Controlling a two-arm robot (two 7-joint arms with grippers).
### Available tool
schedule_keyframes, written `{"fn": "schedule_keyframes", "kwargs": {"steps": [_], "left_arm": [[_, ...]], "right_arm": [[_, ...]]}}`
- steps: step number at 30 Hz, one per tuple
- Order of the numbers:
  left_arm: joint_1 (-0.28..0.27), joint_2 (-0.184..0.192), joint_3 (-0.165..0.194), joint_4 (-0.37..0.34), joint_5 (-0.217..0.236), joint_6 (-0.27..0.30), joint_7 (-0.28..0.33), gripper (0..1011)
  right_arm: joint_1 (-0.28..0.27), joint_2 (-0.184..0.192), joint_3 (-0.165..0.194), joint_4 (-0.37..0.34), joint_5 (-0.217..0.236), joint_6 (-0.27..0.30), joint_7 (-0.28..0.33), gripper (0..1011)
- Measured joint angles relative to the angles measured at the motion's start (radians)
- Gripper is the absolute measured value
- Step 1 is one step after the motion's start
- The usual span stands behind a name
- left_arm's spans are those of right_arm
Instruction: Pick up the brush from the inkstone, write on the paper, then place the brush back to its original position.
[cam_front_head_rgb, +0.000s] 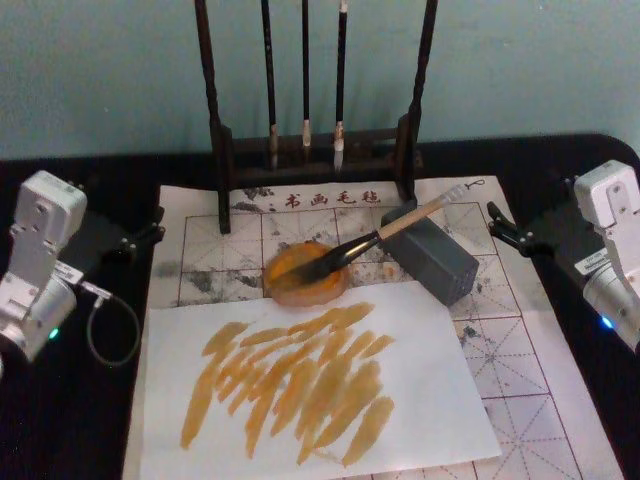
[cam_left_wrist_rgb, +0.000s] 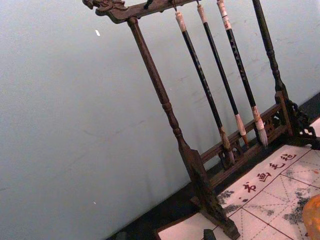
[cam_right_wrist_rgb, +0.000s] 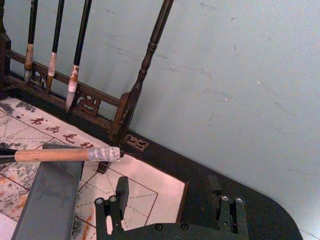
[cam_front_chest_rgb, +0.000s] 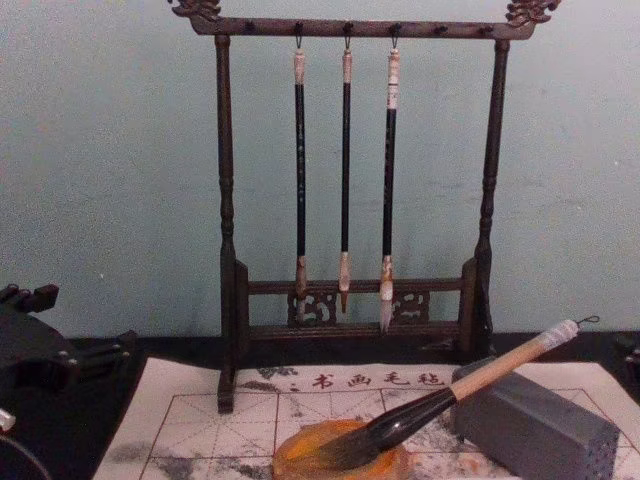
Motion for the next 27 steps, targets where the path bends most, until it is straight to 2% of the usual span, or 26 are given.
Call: {"fn": "schedule_keyframes", "kwargs": {"steps": [27], "left_arm": [[0.0,0.0,0.0,0.0,0.0,0.0,0.0,1001]], "right_arm": [[0.0,0.0,0.0,0.0,0.0,0.0,0.0,1000]]}}
